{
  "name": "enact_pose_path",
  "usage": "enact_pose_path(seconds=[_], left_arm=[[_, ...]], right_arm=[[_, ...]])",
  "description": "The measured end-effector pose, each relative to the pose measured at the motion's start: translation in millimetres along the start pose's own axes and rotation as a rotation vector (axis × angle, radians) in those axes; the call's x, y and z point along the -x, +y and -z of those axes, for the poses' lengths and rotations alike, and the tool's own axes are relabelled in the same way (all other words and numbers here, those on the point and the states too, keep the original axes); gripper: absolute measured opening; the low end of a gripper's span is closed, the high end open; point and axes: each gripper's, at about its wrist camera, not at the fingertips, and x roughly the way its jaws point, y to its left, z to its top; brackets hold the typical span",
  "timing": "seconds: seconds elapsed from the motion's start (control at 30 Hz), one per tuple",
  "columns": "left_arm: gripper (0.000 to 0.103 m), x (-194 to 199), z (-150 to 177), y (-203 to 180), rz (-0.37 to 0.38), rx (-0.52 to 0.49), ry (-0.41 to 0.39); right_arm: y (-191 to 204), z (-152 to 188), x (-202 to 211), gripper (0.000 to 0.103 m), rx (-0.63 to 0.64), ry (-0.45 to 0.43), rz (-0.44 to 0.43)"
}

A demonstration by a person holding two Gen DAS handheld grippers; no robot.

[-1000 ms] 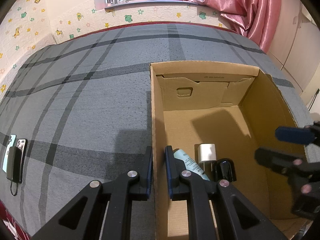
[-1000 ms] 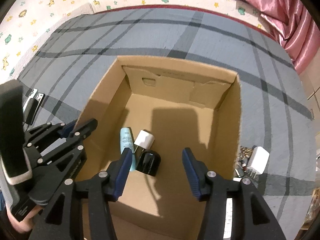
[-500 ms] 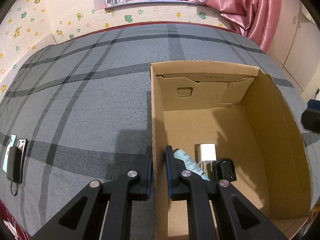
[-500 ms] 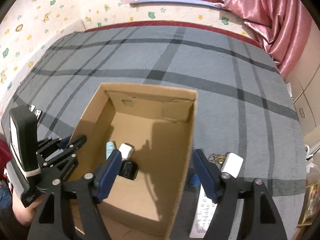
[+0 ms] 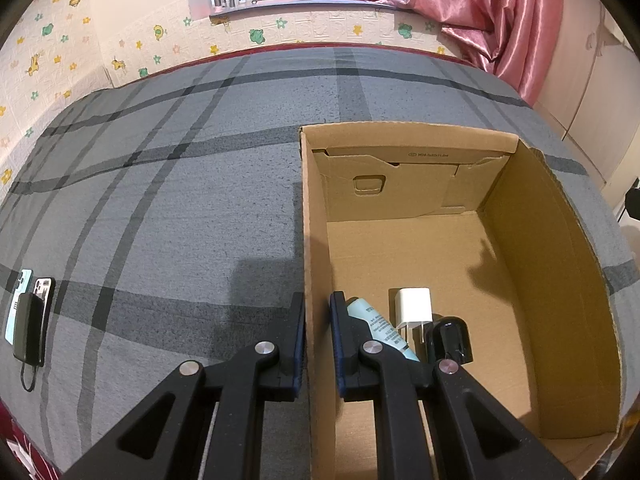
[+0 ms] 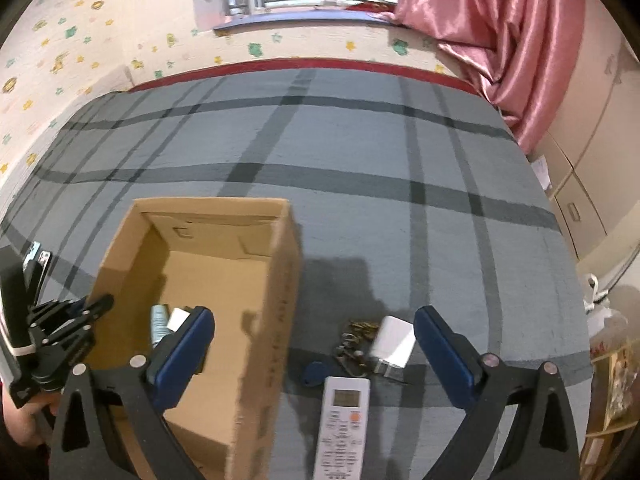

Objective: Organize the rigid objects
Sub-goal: 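Move the right tool back toward the large white charger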

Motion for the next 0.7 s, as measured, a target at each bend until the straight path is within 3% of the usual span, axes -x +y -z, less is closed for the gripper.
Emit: enact_pose_path(seconds=[0.7], left_arm=[[0.012, 0.4, -0.3, 1.4, 0.001, -0.001, 0.000]], right_arm=[[-78.7, 27.3, -92.8, 0.102, -0.158, 0.146, 0.087]])
